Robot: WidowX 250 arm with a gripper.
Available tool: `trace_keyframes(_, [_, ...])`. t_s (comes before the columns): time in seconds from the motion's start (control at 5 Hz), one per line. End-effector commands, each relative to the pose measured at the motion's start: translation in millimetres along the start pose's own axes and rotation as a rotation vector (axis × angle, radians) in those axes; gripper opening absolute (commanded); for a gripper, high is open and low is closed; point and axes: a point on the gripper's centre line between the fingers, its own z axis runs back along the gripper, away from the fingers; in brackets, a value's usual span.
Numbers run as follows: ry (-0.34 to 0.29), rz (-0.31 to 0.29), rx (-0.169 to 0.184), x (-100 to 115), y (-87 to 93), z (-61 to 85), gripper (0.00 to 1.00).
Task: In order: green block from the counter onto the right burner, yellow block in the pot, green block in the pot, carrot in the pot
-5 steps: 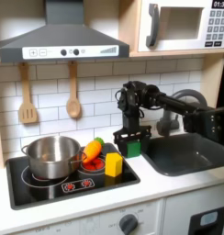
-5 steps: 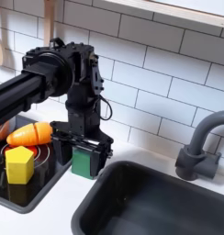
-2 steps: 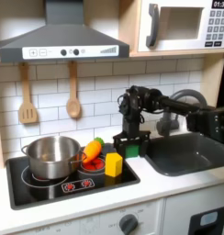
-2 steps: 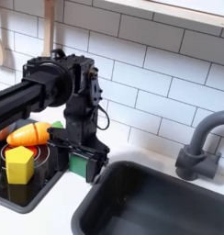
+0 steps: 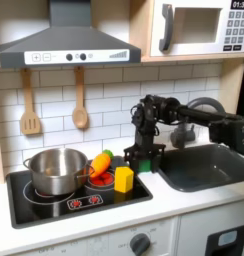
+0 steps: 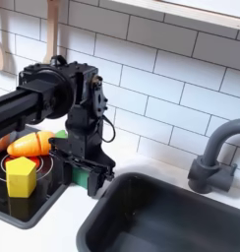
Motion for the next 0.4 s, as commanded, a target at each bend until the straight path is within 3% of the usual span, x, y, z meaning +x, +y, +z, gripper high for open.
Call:
trace_keyframes(0.0, [-0.009,0.016,-0.027,-8.8,11.1,13.7,0.0])
trace_keyframes(0.2, [-0.005,0.06,-0.095,-9.6,24.7,18.5,0.0])
